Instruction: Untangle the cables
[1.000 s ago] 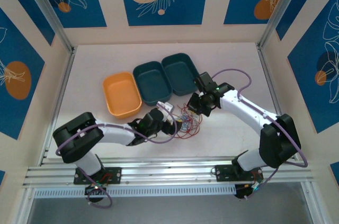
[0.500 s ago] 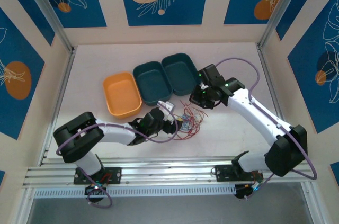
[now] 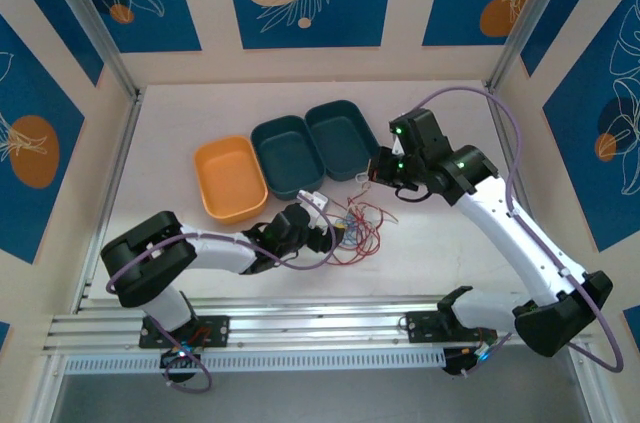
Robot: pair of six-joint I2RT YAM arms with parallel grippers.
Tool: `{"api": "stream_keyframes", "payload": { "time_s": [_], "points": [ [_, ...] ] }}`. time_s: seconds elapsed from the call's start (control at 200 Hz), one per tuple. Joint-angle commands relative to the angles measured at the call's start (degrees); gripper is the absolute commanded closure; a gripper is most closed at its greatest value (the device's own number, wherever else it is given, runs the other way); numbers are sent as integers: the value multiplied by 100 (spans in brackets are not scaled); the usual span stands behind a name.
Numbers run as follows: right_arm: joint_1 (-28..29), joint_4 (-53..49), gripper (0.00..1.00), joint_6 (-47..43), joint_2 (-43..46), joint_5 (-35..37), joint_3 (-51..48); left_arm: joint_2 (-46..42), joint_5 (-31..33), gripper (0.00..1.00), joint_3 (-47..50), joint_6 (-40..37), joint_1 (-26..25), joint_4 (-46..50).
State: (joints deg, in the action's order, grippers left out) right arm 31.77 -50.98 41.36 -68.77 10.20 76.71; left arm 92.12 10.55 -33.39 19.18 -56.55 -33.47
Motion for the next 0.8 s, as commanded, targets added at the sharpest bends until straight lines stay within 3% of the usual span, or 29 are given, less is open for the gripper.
{"api": "stream_keyframes", "payload": {
  "time_s": [0.0,0.795],
  "points": [
    [31,-147,100,-387,159,116,397,-18,-88,13,-80,7,-48,-87],
    [80,-568,100,-1853,-757,508,3570,-229,62,12,131,97,-43,-142]
  ]
}}
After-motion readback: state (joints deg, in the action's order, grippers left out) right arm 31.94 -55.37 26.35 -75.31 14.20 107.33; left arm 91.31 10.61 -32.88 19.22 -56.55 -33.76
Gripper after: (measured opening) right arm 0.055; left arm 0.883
